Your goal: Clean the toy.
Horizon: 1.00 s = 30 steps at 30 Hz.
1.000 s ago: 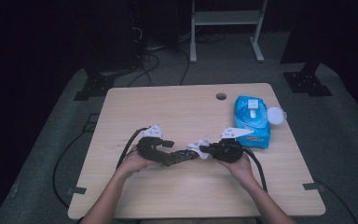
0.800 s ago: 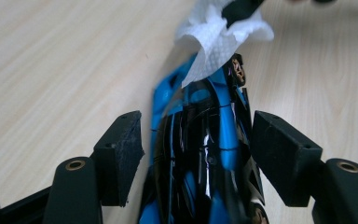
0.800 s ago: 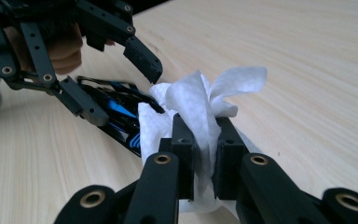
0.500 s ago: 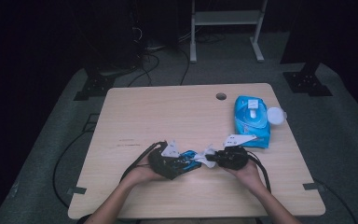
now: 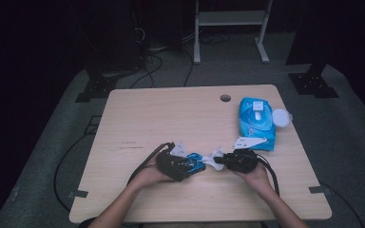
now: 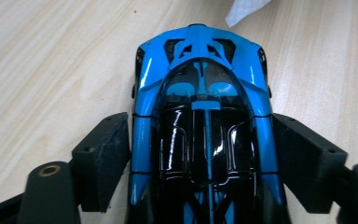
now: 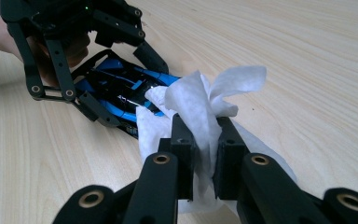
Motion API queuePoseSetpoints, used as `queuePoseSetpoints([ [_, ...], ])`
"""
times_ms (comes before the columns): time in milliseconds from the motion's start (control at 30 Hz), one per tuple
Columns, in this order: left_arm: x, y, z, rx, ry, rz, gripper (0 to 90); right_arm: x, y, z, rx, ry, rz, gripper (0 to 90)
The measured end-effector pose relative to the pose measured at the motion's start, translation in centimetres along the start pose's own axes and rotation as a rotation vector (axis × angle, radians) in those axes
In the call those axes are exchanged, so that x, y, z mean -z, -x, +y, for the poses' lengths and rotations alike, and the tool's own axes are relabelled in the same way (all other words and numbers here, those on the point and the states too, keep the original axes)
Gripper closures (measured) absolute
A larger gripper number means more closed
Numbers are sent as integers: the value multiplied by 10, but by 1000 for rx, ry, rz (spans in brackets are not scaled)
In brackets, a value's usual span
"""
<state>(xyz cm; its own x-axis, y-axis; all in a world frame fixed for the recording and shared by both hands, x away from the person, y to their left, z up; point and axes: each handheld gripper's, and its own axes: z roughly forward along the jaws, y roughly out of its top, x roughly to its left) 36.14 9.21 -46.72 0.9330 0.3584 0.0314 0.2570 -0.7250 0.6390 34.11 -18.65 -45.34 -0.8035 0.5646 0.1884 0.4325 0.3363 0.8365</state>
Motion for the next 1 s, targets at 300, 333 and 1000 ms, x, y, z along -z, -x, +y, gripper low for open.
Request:
queuePoseSetpoints([
  [300, 2, 4, 1, -2, 11, 15, 259, 1, 0, 0, -4, 5, 1, 802],
  [333, 3, 3, 1, -9, 19, 5, 276, 2, 0, 0, -4, 8, 1, 802],
  [1000, 13, 0, 11, -39, 41, 32, 279, 10, 4, 3, -14, 30, -10, 802],
])
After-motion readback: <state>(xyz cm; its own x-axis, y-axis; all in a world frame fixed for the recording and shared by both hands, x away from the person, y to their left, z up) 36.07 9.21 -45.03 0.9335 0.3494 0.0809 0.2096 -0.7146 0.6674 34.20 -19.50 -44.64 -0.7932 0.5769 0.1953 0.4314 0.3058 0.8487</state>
